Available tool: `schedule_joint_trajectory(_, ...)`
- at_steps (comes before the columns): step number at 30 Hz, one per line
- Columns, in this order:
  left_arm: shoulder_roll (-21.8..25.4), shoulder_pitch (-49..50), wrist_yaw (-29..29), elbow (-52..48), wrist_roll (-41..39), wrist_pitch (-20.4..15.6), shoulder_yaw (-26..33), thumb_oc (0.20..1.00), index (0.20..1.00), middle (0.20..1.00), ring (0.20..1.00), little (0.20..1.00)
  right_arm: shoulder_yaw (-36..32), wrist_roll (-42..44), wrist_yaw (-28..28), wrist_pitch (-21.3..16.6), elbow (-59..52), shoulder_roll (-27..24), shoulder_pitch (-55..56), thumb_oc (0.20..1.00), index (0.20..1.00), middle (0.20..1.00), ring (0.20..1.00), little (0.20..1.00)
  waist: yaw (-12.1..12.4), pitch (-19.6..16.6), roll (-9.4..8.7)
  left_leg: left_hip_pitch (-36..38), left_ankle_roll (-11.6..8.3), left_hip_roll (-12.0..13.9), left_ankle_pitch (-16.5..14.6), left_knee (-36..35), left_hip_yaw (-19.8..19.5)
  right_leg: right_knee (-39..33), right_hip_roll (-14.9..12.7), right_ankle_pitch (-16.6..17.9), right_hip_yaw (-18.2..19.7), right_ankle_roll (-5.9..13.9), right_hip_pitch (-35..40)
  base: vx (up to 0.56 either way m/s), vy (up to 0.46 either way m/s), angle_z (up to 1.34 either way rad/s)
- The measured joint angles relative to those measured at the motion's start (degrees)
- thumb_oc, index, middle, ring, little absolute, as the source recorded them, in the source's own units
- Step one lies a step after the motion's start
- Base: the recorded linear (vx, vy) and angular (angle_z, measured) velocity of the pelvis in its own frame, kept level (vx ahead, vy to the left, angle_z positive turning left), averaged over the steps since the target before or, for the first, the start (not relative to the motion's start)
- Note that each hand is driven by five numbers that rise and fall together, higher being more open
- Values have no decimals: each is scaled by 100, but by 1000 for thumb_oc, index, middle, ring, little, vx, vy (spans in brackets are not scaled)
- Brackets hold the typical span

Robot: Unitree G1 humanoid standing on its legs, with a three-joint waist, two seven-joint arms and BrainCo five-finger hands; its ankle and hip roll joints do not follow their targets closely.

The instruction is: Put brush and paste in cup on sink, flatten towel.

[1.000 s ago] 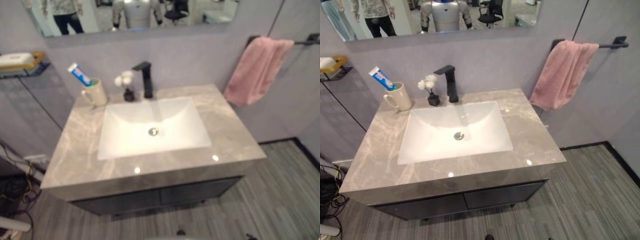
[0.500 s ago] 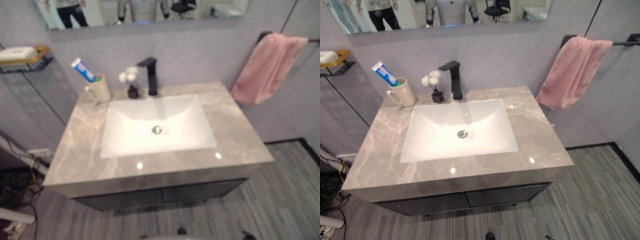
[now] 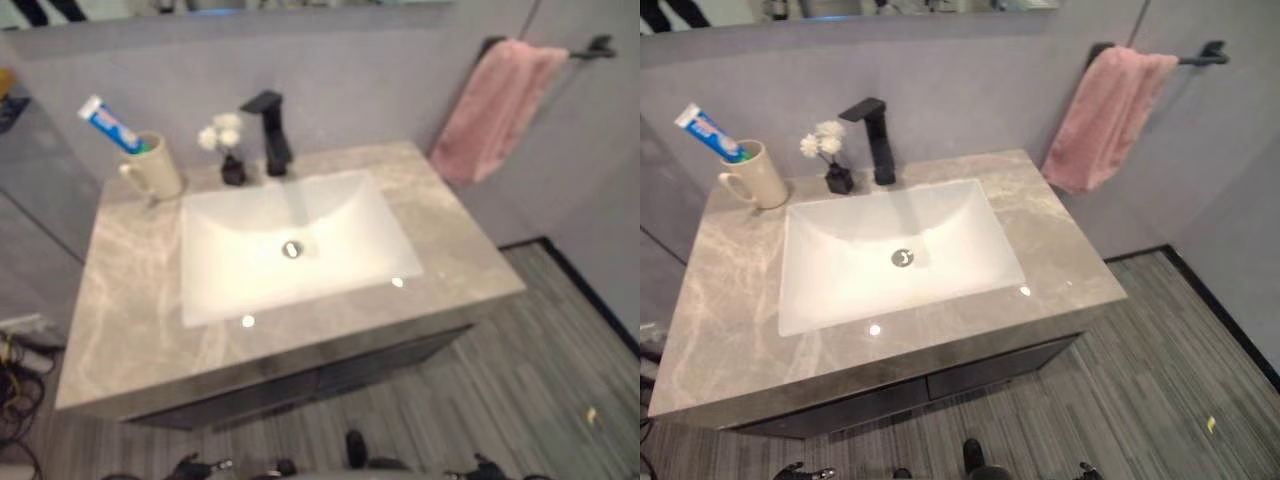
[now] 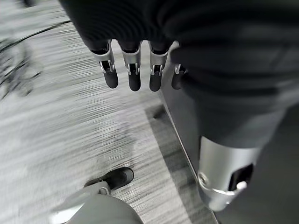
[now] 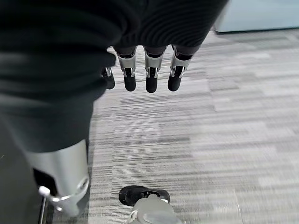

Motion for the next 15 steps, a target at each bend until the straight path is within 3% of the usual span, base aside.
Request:
schedule_joint_trajectory(2,-9,-69,13,-78,123,-19,-10,1000,1000,1000,1000,1000,-14,74,-31,-6,-98,4,-4,1000,1000,1000,1000,1000,-63,-2,7,-146,107,-93,-65,20,321,-166,-133,-5,246,192,-224,-208,184,-80)
schedule_joint_trajectory(3,-34,-56,37,-80,139,-38,-20,1000,1000,1000,1000,1000,-73,152,-49,-7,-165,4,-23,1000,1000,1000,1000,1000,-84,-34,-40,-225,151,-145,-64,47,449,-250,-194,-25,317,182,-297,-156,93,-88)
schedule_joint_trajectory(5,-95,-67,66,-117,209,-106,-17,1000,1000,1000,1000,1000,-161,329,-159,-7,-290,4,-83,1000,1000,1000,1000,1000,-107,4,75,-472,241,-140,-94,133,715,-177,-219,-323,309,238,-634,-125,65,-85)
schedule_joint_trajectory(9,-125,-82,96,-124,402,-106,-185,1000,1000,1000,1000,1000,-231,471,-263,-103,-613,31,144,1000,1000,1000,1000,1000,-249,143,304,-465,331,-75,-13,-46,1354,-194,-146,-273,-340,213,-808,-47,46,-77)
schedule_joint_trajectory(12,-95,-26,110,-218,445,-109,-181,1000,1000,1000,1000,1000,-231,438,-305,-120,-588,3,277,1000,1000,1000,1000,1000,-295,169,386,-237,331,-78,56,-260,1566,-97,-134,-255,-396,245,-811,-63,-20,-43)
schedule_joint_trajectory(13,-69,24,113,-336,440,-107,-203,1000,1000,1000,1000,1000,-232,415,-321,-118,-511,0,277,1000,1000,1000,1000,1000,-262,182,415,-189,334,-65,110,-309,1667,33,-153,-270,-561,237,-828,-31,-54,-46)
schedule_joint_trajectory(14,-61,104,110,-506,436,-129,-248,1000,1000,1000,1000,1000,-236,413,-375,-82,-347,-32,199,1000,1000,1000,1000,1000,-180,192,467,-160,326,-8,98,-360,1792,328,-219,-305,-1183,187,-941,21,-90,-46)
schedule_joint_trajectory(15,-99,70,107,-571,431,-122,-232,1000,1000,1000,1000,1000,-237,412,-413,-57,-350,-76,175,1000,1000,1000,1000,1000,-181,219,567,-156,348,83,70,-374,1828,582,-249,-328,-1527,190,-939,58,-124,-39)
